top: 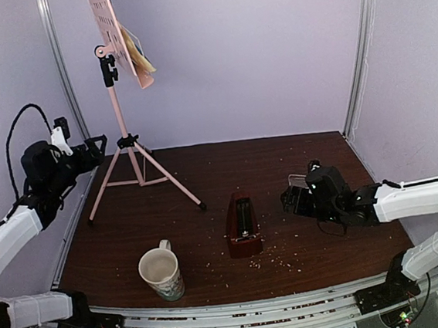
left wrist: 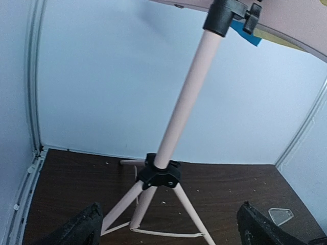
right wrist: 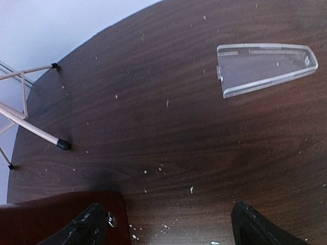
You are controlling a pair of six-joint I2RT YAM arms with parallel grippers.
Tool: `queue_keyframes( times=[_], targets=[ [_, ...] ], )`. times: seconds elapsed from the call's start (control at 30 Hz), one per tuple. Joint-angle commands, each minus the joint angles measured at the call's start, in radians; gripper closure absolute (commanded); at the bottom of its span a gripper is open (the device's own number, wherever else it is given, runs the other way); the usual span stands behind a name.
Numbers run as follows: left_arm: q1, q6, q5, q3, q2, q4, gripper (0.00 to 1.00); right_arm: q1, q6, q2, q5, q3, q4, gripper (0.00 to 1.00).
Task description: Pack up the instrument practice props
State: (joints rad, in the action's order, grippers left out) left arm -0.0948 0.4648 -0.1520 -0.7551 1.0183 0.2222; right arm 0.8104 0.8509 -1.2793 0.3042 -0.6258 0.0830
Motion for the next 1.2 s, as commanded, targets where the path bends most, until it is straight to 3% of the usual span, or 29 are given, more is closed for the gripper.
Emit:
queue_keyframes(
  times=[0.0,0.13,0.27,0.4,0.67,1.0,1.17],
  targets=[
    [-0.001,0.001,-0.28,-0.145,0.04,-0.233,0.04,-0.014,0.068,-0.067,-0.186,0.035,0.142,0.15],
    [-0.001,-0.074,-0.436,-0.305,0.146,-0.349,0.04,-0.011,0.09,-0.155,-0.28,0.041,0.224,0.21],
    [-0.001,-0.153,-0.325,-0.301,0.173,-0.347,0.04,0.015,0.108,-0.231,-0.304,0.04,0.293,0.33],
    [0.001,-0.175,-0.205,-0.176,0.132,-0.227,0.04,0.052,0.114,-0.266,-0.284,0.025,0.304,0.43],
    [0.002,-0.245,-0.133,-0.17,0.092,-0.279,0.03,0.104,0.1,-0.315,-0.27,0.002,0.314,0.62],
    [-0.007,-0.258,-0.205,-0.153,0.098,-0.262,0.04,0.231,0.076,-0.352,-0.273,-0.025,0.386,0.63],
    [-0.072,-0.299,-0.236,-0.142,0.107,-0.251,0.06,0.291,0.036,-0.376,-0.254,-0.075,0.387,0.62]
  ],
)
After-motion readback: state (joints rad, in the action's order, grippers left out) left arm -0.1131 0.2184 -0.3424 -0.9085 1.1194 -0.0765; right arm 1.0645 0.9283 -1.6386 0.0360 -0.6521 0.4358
